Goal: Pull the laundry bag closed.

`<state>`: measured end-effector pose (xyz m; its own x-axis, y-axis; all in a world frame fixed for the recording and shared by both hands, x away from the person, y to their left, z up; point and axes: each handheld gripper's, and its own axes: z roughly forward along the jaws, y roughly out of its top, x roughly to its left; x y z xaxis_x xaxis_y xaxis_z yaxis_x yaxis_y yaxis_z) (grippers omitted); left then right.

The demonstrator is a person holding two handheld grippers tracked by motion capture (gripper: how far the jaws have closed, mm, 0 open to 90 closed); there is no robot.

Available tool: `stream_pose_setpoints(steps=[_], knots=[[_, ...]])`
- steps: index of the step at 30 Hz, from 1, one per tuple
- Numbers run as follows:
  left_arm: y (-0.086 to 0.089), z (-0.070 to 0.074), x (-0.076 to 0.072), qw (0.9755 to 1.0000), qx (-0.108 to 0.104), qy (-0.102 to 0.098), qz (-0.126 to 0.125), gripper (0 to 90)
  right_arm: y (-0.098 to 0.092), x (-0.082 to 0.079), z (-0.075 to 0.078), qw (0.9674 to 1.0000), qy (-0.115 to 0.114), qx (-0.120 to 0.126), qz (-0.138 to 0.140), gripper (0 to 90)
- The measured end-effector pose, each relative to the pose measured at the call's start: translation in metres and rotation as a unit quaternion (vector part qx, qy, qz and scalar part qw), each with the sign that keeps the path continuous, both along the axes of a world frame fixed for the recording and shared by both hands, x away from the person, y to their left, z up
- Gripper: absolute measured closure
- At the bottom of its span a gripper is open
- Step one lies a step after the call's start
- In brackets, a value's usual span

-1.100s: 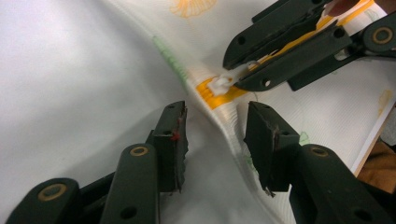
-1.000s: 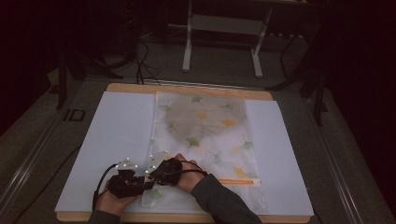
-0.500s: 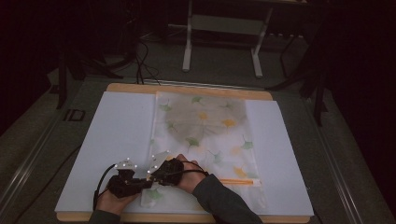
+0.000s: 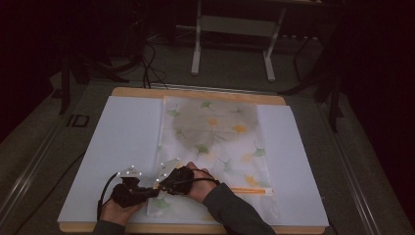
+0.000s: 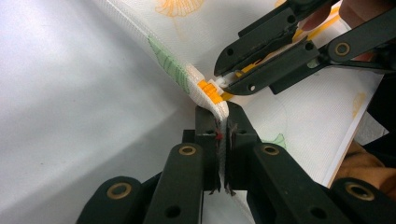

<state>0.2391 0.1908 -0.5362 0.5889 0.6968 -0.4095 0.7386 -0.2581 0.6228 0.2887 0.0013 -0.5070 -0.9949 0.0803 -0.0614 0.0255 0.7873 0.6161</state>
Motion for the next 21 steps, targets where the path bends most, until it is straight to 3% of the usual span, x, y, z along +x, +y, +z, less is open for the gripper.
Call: stream_pose_setpoints(steps=[21], knots=[[0.0007, 0.0012, -0.0009, 1.0000, -0.004, -0.005, -0.002, 87.3, -0.0035, 0.0016, -0.0076, 1.0000, 0.006, -0.001, -0.003, 84.9]])
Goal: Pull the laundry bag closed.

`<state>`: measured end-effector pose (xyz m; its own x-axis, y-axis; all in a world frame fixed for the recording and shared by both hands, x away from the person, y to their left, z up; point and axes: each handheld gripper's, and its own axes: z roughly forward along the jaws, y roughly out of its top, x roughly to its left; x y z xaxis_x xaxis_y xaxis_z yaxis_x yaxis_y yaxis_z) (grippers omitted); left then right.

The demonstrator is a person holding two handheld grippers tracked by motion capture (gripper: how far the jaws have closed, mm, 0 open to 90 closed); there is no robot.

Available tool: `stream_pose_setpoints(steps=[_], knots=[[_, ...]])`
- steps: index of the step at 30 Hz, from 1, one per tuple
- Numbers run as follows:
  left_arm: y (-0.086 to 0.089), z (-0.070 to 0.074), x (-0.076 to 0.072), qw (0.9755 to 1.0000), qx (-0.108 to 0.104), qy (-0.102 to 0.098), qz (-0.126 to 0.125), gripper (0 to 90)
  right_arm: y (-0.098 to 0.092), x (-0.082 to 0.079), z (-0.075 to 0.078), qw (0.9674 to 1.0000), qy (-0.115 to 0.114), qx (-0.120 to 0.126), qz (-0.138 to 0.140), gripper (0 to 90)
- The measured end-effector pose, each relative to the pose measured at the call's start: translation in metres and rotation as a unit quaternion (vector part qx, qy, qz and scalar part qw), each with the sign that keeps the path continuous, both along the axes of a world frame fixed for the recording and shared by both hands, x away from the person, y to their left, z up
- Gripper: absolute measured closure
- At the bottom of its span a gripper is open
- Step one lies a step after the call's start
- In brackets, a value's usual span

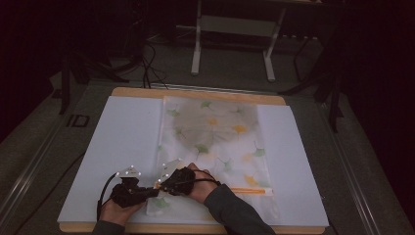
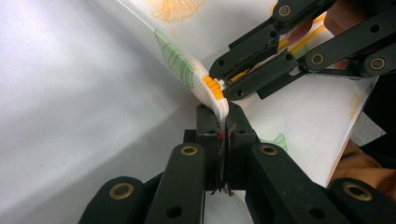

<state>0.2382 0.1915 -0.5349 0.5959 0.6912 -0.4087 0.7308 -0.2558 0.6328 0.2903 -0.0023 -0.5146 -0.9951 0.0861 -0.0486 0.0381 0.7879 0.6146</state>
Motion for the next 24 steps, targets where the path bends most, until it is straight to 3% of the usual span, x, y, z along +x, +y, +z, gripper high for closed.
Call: stream_pose_setpoints(steps=[19, 24], knots=[[0.0003, 0.0002, -0.0003, 1.0000, -0.006, 0.001, -0.002, 87.8, -0.0033, -0.0002, -0.0039, 1.0000, 0.005, 0.001, -0.001, 85.0], [0.0042, 0.0012, -0.0005, 0.9998, -0.022, 0.001, 0.004, 87.9, -0.0048, 0.0001, -0.0068, 0.9999, 0.006, -0.008, -0.004, 85.0]])
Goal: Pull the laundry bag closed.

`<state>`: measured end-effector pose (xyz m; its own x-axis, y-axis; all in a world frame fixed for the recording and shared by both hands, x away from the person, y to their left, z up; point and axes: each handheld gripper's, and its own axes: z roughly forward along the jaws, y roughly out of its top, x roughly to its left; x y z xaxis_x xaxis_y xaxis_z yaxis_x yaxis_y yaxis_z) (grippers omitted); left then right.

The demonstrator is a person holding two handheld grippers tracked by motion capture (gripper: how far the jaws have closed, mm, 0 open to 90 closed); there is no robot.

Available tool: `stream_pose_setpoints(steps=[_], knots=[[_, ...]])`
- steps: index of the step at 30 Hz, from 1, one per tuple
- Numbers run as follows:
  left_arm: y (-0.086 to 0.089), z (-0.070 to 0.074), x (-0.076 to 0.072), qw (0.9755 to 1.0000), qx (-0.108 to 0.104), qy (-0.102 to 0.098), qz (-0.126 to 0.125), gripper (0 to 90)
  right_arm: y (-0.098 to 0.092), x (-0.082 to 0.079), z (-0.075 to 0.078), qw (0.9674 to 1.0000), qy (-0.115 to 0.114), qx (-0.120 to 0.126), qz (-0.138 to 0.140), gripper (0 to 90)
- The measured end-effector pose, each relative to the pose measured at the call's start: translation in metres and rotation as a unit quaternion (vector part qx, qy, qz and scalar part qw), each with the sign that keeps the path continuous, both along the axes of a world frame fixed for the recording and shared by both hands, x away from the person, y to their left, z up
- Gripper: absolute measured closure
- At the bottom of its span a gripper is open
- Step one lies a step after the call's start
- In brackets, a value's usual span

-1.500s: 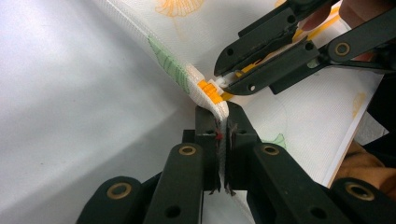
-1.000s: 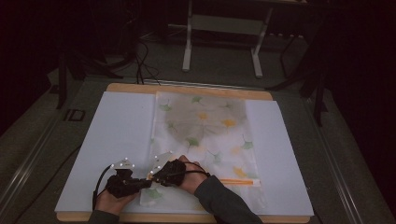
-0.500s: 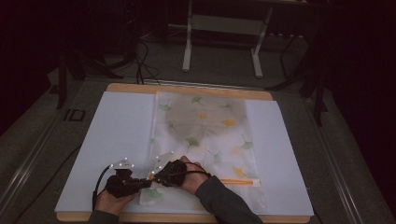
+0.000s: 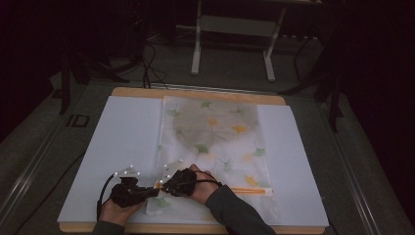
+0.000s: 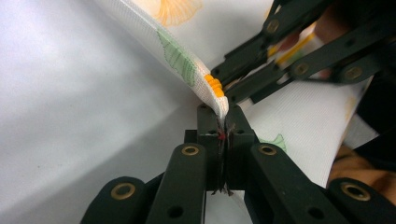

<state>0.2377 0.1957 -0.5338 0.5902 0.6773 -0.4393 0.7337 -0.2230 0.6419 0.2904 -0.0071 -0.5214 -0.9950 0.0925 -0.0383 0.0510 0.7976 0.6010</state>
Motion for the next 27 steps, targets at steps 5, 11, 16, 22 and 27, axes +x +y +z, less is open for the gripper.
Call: stream_pose_setpoints(steps=[5, 11, 16, 22, 27], knots=[[0.0000, -0.0001, 0.0000, 1.0000, -0.003, -0.001, 0.000, 87.9, -0.0037, 0.0006, -0.0017, 1.0000, 0.002, -0.002, -0.001, 85.0], [0.0009, 0.0001, 0.0000, 1.0000, -0.004, 0.000, 0.000, 87.8, -0.0040, 0.0000, -0.0003, 1.0000, -0.001, -0.005, -0.001, 85.0], [0.0025, 0.0004, -0.0003, 1.0000, -0.004, -0.003, -0.001, 87.8, -0.0035, -0.0031, -0.0011, 0.9997, -0.016, -0.020, 0.002, 85.1], [0.0037, 0.0007, -0.0005, 1.0000, -0.004, -0.004, 0.000, 87.8, -0.0059, -0.0035, -0.0011, 0.9995, -0.019, -0.024, 0.000, 85.3], [0.0048, 0.0004, -0.0004, 1.0000, -0.004, -0.003, -0.001, 87.8, -0.0064, -0.0046, -0.0006, 0.9993, -0.024, -0.030, 0.002, 85.4]])
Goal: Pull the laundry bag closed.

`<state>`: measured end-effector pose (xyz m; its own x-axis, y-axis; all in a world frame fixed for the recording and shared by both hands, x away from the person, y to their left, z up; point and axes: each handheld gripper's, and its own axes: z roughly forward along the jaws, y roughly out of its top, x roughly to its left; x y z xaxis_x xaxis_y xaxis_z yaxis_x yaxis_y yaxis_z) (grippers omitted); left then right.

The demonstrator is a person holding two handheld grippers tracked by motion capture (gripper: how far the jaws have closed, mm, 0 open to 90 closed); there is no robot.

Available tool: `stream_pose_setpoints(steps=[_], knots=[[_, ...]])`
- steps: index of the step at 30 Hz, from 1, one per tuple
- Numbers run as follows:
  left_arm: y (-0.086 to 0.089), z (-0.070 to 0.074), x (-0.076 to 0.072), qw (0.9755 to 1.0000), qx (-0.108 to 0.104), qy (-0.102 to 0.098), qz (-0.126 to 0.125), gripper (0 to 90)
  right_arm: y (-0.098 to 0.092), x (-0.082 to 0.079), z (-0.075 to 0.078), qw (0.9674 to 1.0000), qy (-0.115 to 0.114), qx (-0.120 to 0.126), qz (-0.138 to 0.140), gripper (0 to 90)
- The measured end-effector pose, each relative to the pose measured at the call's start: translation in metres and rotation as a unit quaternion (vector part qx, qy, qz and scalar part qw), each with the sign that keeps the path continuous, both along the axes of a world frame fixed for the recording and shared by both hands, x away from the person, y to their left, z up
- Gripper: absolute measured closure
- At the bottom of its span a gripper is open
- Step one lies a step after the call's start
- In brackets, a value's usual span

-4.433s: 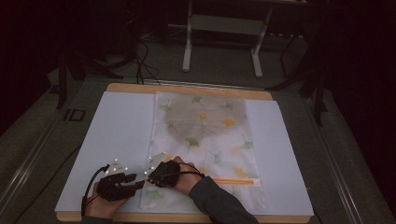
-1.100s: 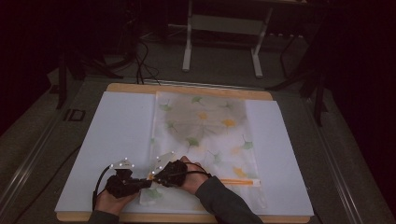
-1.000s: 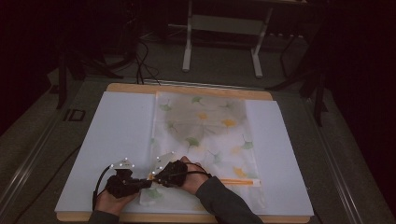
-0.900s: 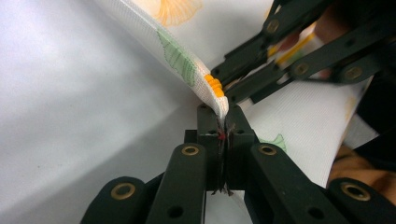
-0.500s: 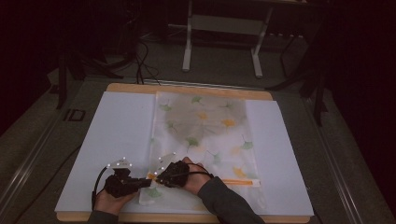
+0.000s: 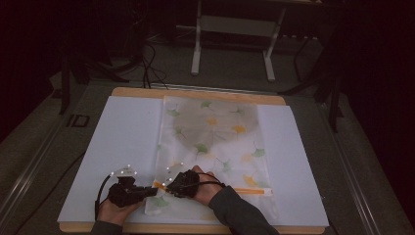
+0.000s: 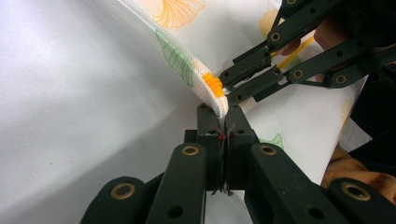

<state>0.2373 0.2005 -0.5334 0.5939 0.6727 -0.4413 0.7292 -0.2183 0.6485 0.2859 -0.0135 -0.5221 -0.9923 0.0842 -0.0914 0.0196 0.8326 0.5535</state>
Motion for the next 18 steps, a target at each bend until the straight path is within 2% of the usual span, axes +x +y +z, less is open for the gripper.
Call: stream_pose_setpoints(steps=[8, 18], knots=[[0.0010, 0.0003, -0.0006, 1.0000, -0.002, 0.000, 0.002, 87.8, -0.0022, -0.0010, 0.0005, 0.9999, -0.007, -0.008, 0.000, 85.5], [0.0021, 0.0003, -0.0008, 1.0000, -0.003, 0.001, 0.000, 87.8, -0.0062, 0.0000, 0.0008, 0.9999, 0.000, -0.010, -0.002, 85.4]])
